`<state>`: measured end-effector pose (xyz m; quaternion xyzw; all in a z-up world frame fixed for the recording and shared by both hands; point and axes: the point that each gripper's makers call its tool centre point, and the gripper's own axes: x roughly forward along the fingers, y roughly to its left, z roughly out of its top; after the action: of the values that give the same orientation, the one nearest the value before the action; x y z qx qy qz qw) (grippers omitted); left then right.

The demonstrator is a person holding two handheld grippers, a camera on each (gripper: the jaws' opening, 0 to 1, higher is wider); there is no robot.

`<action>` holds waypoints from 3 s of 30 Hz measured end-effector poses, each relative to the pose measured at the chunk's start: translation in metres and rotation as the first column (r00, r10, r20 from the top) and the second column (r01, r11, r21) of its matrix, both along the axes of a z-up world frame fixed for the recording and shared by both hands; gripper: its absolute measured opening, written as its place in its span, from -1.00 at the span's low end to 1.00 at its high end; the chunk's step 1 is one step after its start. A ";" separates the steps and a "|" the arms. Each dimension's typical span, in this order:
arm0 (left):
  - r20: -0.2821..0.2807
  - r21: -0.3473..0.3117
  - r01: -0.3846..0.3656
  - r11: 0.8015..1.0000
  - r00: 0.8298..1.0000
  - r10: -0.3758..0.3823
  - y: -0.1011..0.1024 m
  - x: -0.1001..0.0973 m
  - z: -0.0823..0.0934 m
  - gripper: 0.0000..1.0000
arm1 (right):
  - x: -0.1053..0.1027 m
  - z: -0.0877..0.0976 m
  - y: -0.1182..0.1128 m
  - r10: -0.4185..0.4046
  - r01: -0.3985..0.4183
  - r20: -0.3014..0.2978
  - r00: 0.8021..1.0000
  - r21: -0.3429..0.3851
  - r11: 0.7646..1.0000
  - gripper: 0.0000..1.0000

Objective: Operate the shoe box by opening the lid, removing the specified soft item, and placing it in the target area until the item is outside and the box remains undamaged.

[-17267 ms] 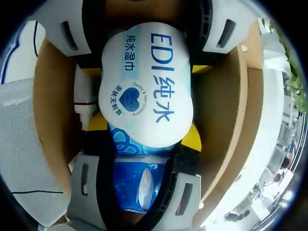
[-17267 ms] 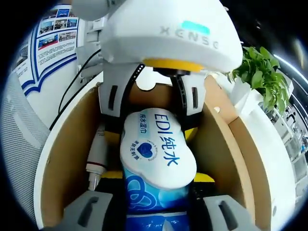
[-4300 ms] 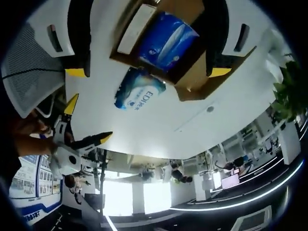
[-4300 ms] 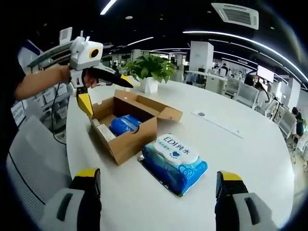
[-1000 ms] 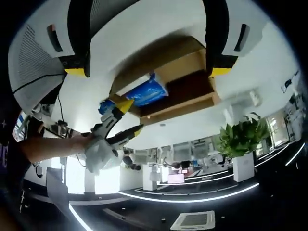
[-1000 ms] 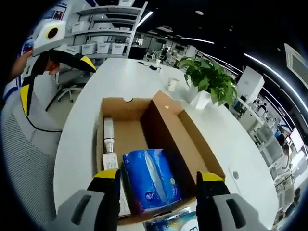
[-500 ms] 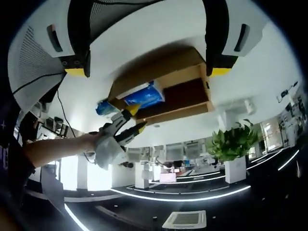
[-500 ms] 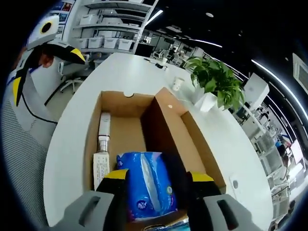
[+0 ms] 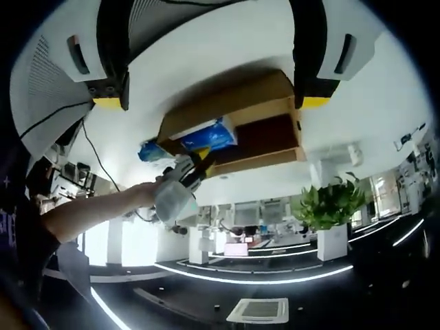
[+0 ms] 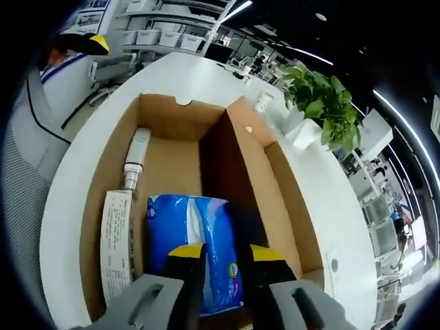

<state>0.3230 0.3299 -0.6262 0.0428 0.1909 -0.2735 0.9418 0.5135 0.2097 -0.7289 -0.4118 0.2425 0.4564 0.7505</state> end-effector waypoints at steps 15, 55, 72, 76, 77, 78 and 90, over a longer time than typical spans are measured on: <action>-0.009 -0.008 -0.017 1.000 1.000 0.017 0.002 0.004 -0.006 0.98 | 0.009 -0.014 0.003 -0.005 0.006 0.003 1.000 -0.023 1.000 -0.98; -0.016 -0.015 -0.014 1.000 1.000 0.014 0.004 0.006 -0.012 0.98 | -0.004 0.052 0.008 -0.046 0.038 0.055 0.997 0.142 0.989 -1.00; -0.026 -0.013 -0.007 1.000 1.000 0.007 0.002 0.006 -0.014 0.98 | -0.010 0.096 0.016 -0.034 0.017 0.087 0.996 0.190 0.982 -1.00; -0.030 -0.007 0.001 1.000 1.000 -0.001 0.002 0.005 -0.016 0.98 | -0.012 0.108 0.015 -0.026 0.006 0.095 0.995 0.203 0.979 -1.00; -0.030 -0.008 0.001 1.000 1.000 -0.001 0.002 0.005 -0.016 0.98 | -0.013 0.110 0.014 -0.025 0.005 0.097 0.995 0.205 0.979 -1.00; -0.030 -0.009 0.000 1.000 1.000 0.000 0.002 0.005 -0.016 0.98 | -0.013 0.113 0.013 -0.025 0.004 0.098 0.995 0.209 0.978 -1.00; -0.034 -0.002 0.002 1.000 0.999 -0.002 0.004 0.003 -0.018 0.98 | -0.021 0.138 -0.003 -0.017 -0.010 0.119 0.993 0.222 0.975 -1.00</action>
<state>0.3264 0.3340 -0.6443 0.0376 0.2067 -0.2752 0.9382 0.4924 0.2070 -0.5906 -0.3517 0.1449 0.4537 0.8059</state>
